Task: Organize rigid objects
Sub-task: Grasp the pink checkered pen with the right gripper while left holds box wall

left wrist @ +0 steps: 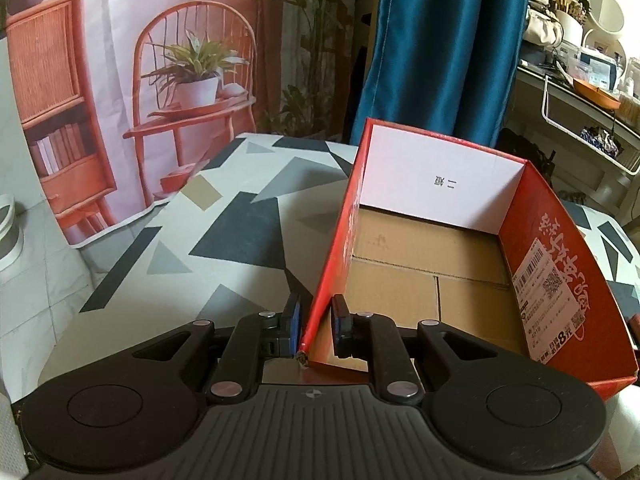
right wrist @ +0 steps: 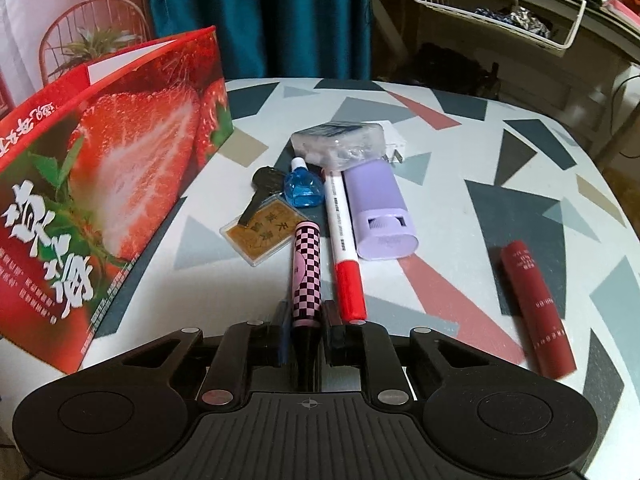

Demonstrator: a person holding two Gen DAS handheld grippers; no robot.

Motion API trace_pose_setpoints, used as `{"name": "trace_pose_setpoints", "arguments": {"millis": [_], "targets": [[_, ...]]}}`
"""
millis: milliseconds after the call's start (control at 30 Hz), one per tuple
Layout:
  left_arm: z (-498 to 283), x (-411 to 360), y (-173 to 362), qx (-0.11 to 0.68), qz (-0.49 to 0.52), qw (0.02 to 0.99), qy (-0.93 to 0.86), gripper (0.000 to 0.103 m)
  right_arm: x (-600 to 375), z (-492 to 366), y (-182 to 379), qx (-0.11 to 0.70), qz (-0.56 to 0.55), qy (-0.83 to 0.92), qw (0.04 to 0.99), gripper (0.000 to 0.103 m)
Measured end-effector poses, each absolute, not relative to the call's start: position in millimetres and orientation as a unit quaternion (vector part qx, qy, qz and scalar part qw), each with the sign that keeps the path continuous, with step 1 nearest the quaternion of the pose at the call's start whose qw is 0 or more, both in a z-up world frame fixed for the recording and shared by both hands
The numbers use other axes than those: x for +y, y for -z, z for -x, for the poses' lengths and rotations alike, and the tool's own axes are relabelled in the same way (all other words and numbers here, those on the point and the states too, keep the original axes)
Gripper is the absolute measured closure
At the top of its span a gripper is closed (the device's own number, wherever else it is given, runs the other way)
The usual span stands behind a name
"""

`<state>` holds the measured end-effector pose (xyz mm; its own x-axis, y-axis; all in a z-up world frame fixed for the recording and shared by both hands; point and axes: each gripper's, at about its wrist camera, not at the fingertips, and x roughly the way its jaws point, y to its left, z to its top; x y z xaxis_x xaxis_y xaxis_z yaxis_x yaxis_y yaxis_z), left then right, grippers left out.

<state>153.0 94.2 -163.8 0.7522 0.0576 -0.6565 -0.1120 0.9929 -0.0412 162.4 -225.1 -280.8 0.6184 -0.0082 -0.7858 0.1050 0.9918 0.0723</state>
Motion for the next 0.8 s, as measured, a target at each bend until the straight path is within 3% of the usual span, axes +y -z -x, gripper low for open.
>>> {"name": "trace_pose_setpoints", "arguments": {"millis": [800], "targets": [[-150.3, 100.4, 166.1, 0.357, 0.066, 0.931, -0.032, 0.090, -223.0, -192.9, 282.4, 0.442, -0.038, 0.030, 0.896, 0.085]]}}
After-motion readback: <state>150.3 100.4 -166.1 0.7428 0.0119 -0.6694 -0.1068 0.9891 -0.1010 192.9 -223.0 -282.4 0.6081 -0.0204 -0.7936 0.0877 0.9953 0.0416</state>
